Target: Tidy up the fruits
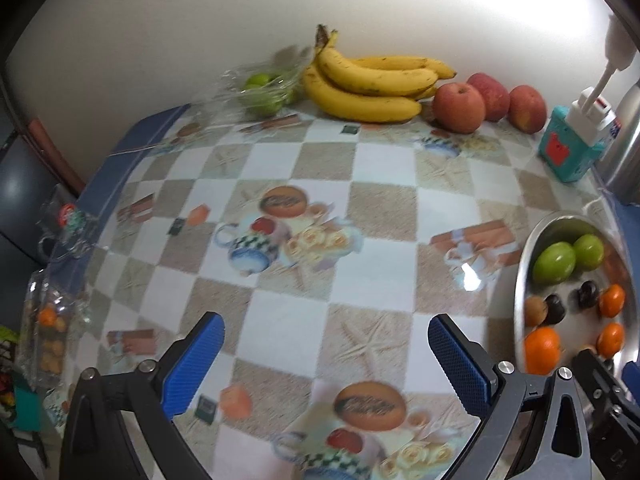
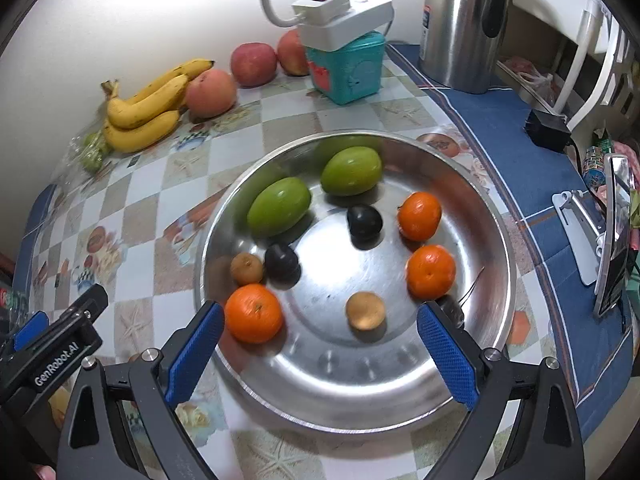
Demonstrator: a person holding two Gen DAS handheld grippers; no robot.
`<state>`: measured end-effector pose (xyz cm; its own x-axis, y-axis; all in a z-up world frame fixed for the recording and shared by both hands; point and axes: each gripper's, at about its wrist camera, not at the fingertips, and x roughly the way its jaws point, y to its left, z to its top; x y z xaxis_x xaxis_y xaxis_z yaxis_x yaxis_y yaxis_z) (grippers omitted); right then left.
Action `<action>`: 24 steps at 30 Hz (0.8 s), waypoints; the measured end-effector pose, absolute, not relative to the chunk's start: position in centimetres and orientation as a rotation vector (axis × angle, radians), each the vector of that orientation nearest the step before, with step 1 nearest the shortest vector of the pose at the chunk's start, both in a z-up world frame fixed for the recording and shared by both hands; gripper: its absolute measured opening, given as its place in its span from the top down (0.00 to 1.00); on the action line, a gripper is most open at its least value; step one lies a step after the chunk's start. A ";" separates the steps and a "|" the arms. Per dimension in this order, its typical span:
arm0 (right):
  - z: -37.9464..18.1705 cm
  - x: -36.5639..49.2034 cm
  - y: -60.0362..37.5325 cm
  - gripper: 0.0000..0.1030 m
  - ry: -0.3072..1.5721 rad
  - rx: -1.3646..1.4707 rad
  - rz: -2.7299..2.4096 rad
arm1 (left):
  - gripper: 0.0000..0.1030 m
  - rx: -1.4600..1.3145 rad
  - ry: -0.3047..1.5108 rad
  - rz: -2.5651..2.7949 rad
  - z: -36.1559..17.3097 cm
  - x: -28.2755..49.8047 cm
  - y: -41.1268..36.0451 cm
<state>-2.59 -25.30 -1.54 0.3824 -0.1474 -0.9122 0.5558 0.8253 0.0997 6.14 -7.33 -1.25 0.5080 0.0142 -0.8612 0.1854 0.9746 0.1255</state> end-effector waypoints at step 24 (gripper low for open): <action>-1.7 -6.7 -21.8 0.06 1.138 0.388 -0.434 | 0.00 0.262 1.067 -0.037 -1.1 1.3 -3.1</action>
